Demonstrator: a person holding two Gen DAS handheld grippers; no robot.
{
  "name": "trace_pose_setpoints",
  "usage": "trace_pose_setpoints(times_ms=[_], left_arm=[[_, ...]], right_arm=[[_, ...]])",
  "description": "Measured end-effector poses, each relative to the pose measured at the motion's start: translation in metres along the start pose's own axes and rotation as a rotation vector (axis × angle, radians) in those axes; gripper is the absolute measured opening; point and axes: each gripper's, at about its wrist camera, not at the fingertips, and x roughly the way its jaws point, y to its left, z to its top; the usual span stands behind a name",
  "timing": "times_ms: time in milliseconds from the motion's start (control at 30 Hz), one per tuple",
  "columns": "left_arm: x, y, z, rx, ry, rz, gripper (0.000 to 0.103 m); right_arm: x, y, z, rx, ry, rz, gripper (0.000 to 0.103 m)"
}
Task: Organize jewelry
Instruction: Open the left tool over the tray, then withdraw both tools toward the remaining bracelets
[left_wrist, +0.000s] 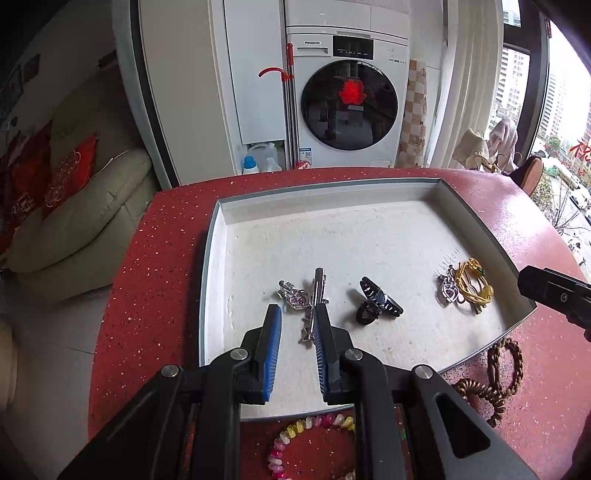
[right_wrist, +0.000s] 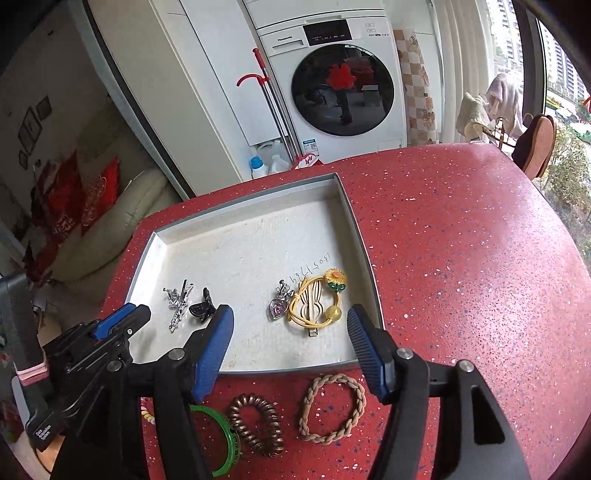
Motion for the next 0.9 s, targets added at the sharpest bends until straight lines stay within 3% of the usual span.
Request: trace_pose_setpoints(times_ms=[333, 433, 467, 767, 800, 900], left_arm=[[-0.020, -0.001, -0.006, 0.011, -0.020, -0.019, 0.036], [-0.028, 0.001, -0.008, 0.004, -0.023, -0.008, 0.103], [-0.035, 0.002, -0.011, -0.004, -0.059, 0.006, 0.103], [-0.063, 0.012, -0.034, -0.011, -0.062, -0.016, 0.103], [-0.066, 0.013, -0.037, -0.007, -0.063, -0.017, 0.103], [-0.072, 0.014, -0.048, -0.015, -0.050, -0.022, 0.103]], right_arm=[[-0.020, -0.002, -0.008, 0.006, -0.018, 0.010, 0.071], [-0.026, -0.003, -0.012, 0.005, -0.023, 0.014, 0.071], [-0.029, -0.003, -0.014, 0.004, -0.025, 0.016, 0.071], [-0.047, -0.002, -0.036, -0.007, -0.007, 0.065, 0.081], [-0.048, -0.001, -0.040, -0.015, -0.006, 0.064, 0.083], [-0.055, -0.001, -0.052, -0.027, -0.019, 0.063, 0.103]])
